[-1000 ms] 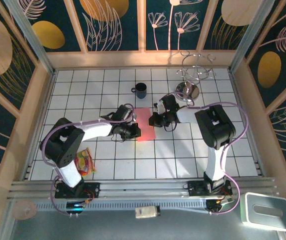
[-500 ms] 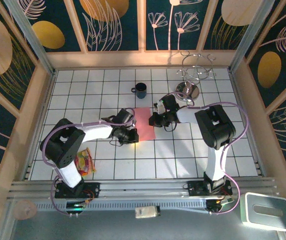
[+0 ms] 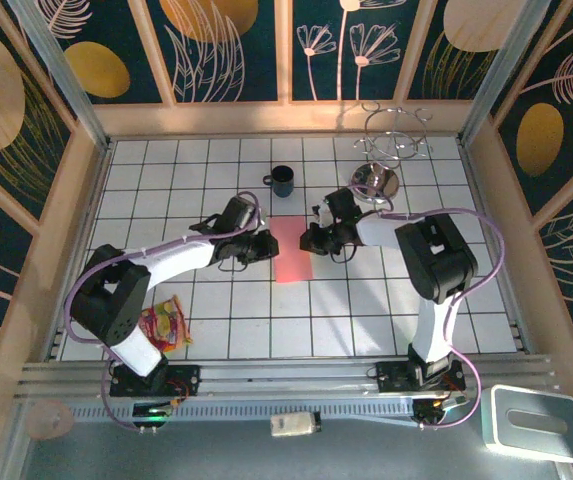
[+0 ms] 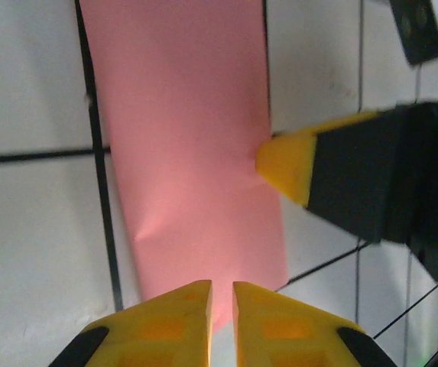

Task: Fold a paper plane with a square sheet of paper (pick it up from the middle)
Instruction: First fold the square sheet of paper in half at the center of the table, then fold the triangle a second time at the center of the table.

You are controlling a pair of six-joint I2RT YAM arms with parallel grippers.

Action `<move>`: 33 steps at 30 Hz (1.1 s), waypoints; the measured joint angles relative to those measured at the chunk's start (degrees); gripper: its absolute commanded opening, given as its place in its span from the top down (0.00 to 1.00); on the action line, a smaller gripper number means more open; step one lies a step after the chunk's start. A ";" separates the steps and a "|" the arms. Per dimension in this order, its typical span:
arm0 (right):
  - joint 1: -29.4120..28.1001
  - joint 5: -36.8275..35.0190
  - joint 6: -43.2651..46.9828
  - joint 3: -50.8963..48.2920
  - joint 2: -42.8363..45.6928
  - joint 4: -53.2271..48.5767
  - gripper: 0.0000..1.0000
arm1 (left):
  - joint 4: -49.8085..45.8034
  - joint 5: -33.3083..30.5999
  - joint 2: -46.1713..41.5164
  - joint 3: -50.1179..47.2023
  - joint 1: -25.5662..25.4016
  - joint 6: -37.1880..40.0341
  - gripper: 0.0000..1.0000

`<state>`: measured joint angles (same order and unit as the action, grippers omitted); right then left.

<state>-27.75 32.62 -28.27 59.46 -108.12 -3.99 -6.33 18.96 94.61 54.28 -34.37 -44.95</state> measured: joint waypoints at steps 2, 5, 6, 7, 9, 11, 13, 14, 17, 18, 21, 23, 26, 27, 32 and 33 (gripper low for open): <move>0.00 0.04 -1.88 -0.11 2.38 0.94 0.85 | 2.78 0.07 0.52 0.07 0.39 -1.79 0.79; 0.00 0.02 -4.02 -0.72 5.40 3.19 0.84 | 6.93 1.07 2.54 0.31 0.42 -4.26 0.79; 0.02 0.02 -4.52 -1.03 5.88 3.87 0.84 | 7.72 1.42 3.58 0.81 0.42 -4.92 0.78; 0.02 0.02 -5.14 -1.42 6.25 4.48 0.82 | 8.66 1.60 4.81 1.38 0.42 -5.49 0.78; 0.13 0.02 -5.99 -2.56 6.40 5.25 0.78 | 9.86 1.62 6.58 2.05 0.42 -6.36 0.77; 0.46 0.00 -6.78 -3.89 6.40 5.33 0.74 | 10.49 1.60 7.89 2.32 0.42 -7.06 0.76; 1.03 -0.04 -7.32 -5.09 6.40 5.31 0.71 | 10.69 1.60 8.87 2.45 0.42 -7.56 0.76; 1.29 -0.04 -7.65 -5.55 6.43 5.31 0.70 | 10.75 1.57 9.35 2.62 0.42 -7.80 0.75; 1.95 -0.17 -8.28 -6.54 6.73 5.29 0.67 | 10.82 1.38 11.02 3.37 0.52 -8.28 0.73; 2.12 -0.20 -8.37 -6.75 6.88 5.31 0.66 | 10.80 1.09 11.52 3.54 0.59 -8.35 0.73; 2.16 -0.17 -8.59 -7.32 7.58 5.51 0.66 | 10.75 0.09 12.28 3.69 0.79 -8.37 0.73; 2.16 -0.15 -8.74 -7.82 8.09 5.60 0.66 | 10.75 -0.07 12.87 3.72 0.92 -8.37 0.72; 2.16 -0.15 -9.05 -8.59 8.52 5.60 0.66 | 10.71 -0.15 14.23 3.72 1.01 -8.37 0.72; 2.16 -0.15 -9.20 -8.83 8.61 5.57 0.65 | 10.62 -0.15 14.67 3.72 1.01 -8.37 0.72; 2.16 -0.04 -9.64 -10.38 8.79 5.55 0.63 | 10.80 -0.07 15.08 3.67 1.11 -8.41 0.71; 2.16 0.02 -9.64 -10.88 9.01 5.49 0.63 | 10.95 -0.09 15.08 3.56 1.11 -8.55 0.70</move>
<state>-25.58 32.64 -37.91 48.58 -99.11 1.50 4.62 18.87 109.69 57.84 -33.26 -53.49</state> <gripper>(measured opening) 0.362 0.292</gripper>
